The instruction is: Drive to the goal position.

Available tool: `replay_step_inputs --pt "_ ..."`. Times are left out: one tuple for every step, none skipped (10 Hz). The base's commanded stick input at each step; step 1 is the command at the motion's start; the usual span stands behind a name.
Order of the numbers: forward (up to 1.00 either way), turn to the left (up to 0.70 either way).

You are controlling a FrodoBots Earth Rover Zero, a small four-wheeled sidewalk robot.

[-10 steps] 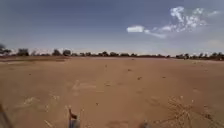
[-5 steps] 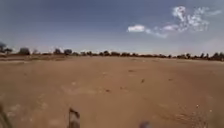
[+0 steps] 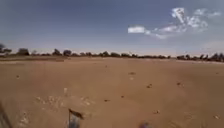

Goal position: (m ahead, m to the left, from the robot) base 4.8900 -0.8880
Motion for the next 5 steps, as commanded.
replay_step_inputs --pt "0.7 0.0" --pt "0.7 0.0" --pt "0.7 0.0" --pt "0.7 0.0" --pt "0.7 0.0"
